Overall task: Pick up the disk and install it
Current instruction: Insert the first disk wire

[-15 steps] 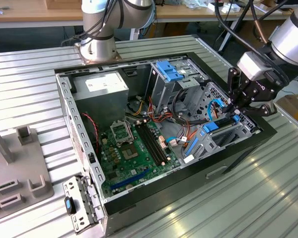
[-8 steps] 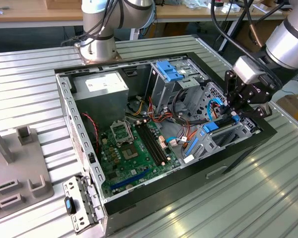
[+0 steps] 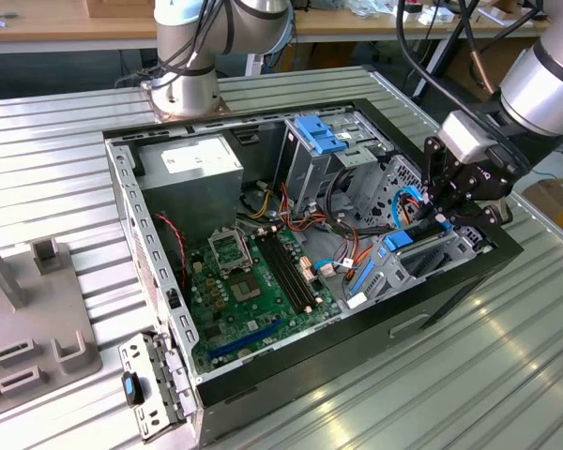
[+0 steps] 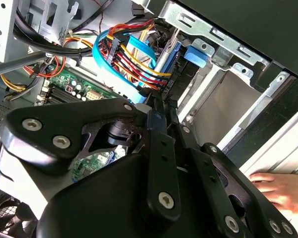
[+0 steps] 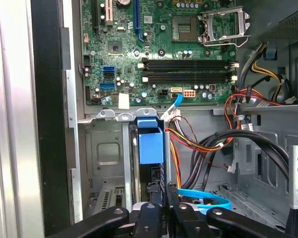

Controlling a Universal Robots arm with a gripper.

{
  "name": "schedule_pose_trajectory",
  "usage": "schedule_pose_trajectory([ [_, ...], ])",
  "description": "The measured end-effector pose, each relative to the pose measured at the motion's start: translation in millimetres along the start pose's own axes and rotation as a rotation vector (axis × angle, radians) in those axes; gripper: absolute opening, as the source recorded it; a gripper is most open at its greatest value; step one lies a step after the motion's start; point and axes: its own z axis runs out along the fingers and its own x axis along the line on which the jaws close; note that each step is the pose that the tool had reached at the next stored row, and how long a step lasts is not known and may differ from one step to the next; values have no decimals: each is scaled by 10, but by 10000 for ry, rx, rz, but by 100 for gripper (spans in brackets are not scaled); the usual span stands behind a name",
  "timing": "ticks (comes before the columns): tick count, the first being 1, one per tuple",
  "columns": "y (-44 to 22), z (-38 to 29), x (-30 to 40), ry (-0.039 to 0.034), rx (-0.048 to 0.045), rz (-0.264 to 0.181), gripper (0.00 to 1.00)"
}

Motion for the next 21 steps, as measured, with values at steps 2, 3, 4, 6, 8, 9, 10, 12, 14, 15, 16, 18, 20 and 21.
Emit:
schedule_pose_trajectory([
  [2, 1, 1, 0, 3, 7, 70, 16],
  [3, 1, 10, 1, 0, 8, 71, 16],
  [4, 1, 15, 2, 2, 8, 71, 16],
  [6, 1, 17, 3, 2, 7, 72, 16],
  [8, 1, 17, 3, 2, 8, 72, 16],
  [9, 1, 18, 3, 0, 8, 73, 16],
  [10, 1, 18, 3, -4, 8, 74, 16],
  [12, 1, 21, 3, -15, 7, 75, 16],
  [14, 1, 22, 3, -26, 6, 74, 16],
  [15, 1, 23, 3, -30, 6, 75, 16],
  [16, 1, 23, 3, -32, 5, 75, 16],
  [18, 1, 24, 3, -43, 5, 75, 16],
  [20, 0, 31, 3, -50, 4, 75, 16],
  [21, -1, 33, 4, -48, 4, 76, 16],
])
